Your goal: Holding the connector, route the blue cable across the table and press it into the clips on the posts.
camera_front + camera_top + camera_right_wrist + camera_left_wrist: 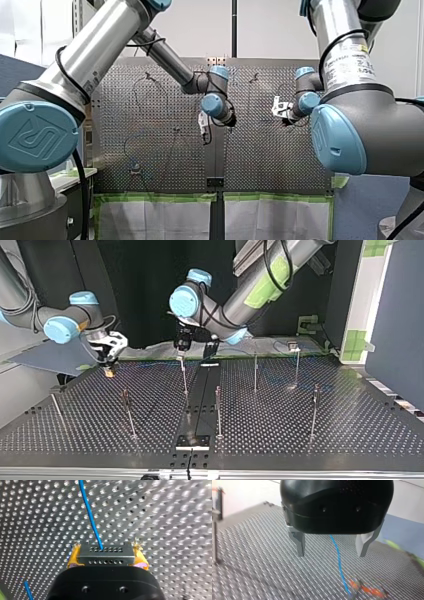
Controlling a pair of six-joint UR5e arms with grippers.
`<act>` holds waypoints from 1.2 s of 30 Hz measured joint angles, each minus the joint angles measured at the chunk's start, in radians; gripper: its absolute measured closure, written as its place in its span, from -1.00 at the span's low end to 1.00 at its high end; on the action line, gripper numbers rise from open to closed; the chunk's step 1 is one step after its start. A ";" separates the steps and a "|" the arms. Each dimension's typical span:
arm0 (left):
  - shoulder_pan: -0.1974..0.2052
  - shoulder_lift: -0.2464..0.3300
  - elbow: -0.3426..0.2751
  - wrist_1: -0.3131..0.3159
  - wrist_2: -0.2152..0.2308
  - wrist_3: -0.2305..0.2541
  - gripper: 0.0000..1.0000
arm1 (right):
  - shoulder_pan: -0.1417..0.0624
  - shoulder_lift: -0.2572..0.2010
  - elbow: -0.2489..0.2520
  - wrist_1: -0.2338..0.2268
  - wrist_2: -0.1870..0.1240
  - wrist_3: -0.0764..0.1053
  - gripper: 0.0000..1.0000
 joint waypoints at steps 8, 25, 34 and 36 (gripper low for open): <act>-0.069 -0.030 0.070 -0.005 -0.046 -0.036 -0.99 | 0.000 -0.046 0.018 -0.002 -0.008 0.014 1.00; -0.097 -0.170 0.213 -0.055 -0.135 -0.055 -0.99 | 0.000 -0.047 0.024 -0.011 -0.036 0.016 1.00; -0.101 -0.228 0.286 -0.078 -0.194 -0.054 -0.99 | -0.001 -0.047 0.025 -0.027 -0.053 0.019 1.00; -0.101 -0.230 0.304 -0.078 -0.211 -0.053 -0.99 | -0.001 -0.047 0.025 -0.030 -0.056 0.021 1.00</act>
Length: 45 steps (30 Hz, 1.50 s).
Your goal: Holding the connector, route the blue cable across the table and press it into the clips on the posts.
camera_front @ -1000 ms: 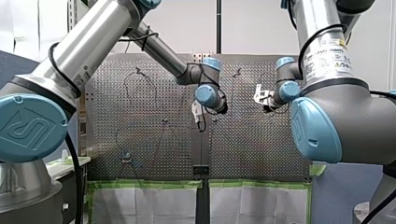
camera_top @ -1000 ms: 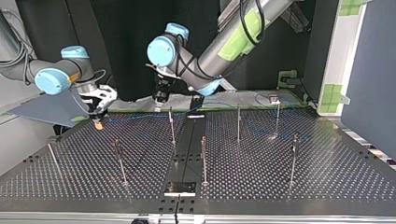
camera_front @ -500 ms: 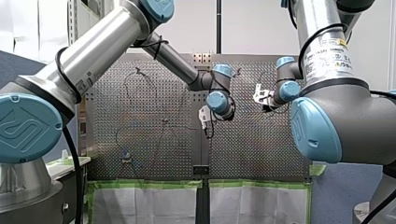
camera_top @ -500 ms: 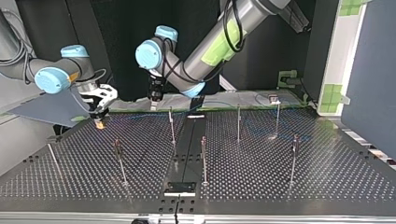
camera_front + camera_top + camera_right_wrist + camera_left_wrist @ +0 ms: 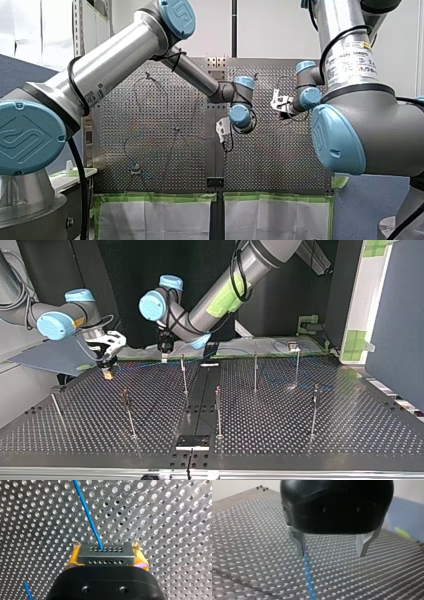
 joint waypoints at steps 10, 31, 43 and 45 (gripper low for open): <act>0.007 -0.019 0.082 -0.001 -0.008 0.000 -0.99 | 0.001 0.001 0.000 -0.013 -0.017 0.007 1.00; -0.008 -0.121 0.267 -0.085 -0.029 0.003 -0.43 | 0.002 0.000 0.000 -0.016 -0.041 0.008 1.00; -0.011 -0.121 0.301 -0.092 -0.038 0.008 1.00 | -0.005 -0.002 -0.006 -0.014 -0.045 0.004 1.00; -0.011 -0.121 0.301 -0.100 -0.034 0.008 1.00 | -0.005 -0.004 -0.013 -0.009 -0.045 0.001 1.00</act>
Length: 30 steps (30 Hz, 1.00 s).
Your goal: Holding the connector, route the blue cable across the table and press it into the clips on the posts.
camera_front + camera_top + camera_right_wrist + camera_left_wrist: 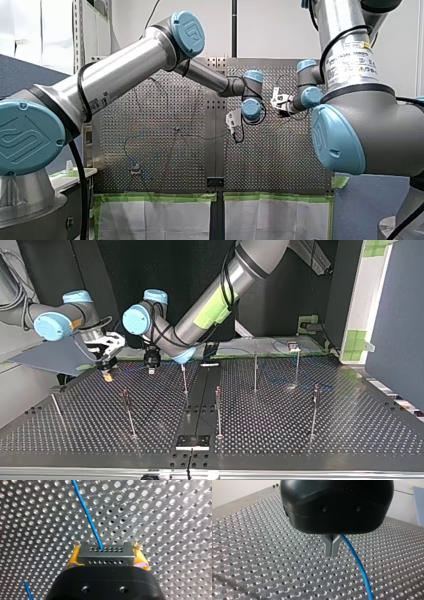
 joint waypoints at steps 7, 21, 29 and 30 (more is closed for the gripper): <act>-0.001 0.006 0.000 -0.053 -0.030 0.000 1.00 | 0.001 -0.034 -0.017 0.015 -0.001 -0.001 1.00; -0.025 0.101 -0.001 -0.110 -0.040 0.001 1.00 | 0.009 -0.148 -0.065 0.091 -0.021 0.006 1.00; -0.031 0.162 -0.001 -0.143 -0.075 -0.001 1.00 | 0.010 -0.213 -0.092 0.153 -0.036 0.020 1.00; -0.031 0.170 -0.001 -0.145 -0.081 -0.001 1.00 | 0.010 -0.220 -0.095 0.157 -0.040 0.024 1.00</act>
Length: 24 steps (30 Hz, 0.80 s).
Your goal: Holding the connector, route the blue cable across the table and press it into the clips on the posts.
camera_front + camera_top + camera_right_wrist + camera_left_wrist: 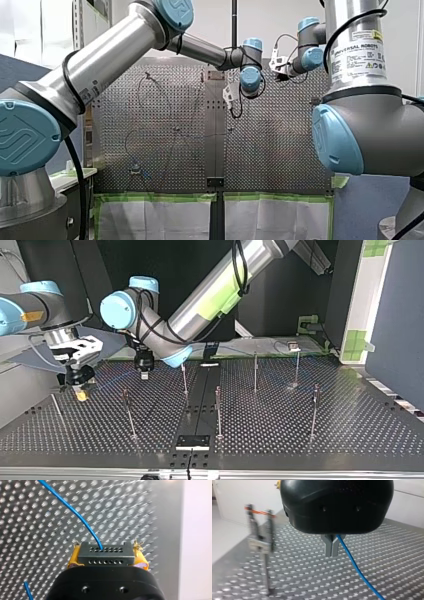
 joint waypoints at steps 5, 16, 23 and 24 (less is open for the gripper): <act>0.000 0.033 0.000 -0.004 -0.014 -0.002 1.00 | 0.000 -0.022 -0.010 0.014 -0.031 0.012 1.00; 0.025 0.047 -0.028 0.048 0.035 0.000 1.00 | -0.008 -0.020 -0.016 0.021 -0.049 0.028 1.00; 0.065 0.047 -0.049 0.117 0.104 0.003 1.00 | -0.012 -0.002 -0.029 0.019 -0.078 0.030 1.00; 0.069 0.048 -0.046 0.125 0.112 0.003 1.00 | -0.013 0.000 -0.033 0.019 -0.080 0.030 1.00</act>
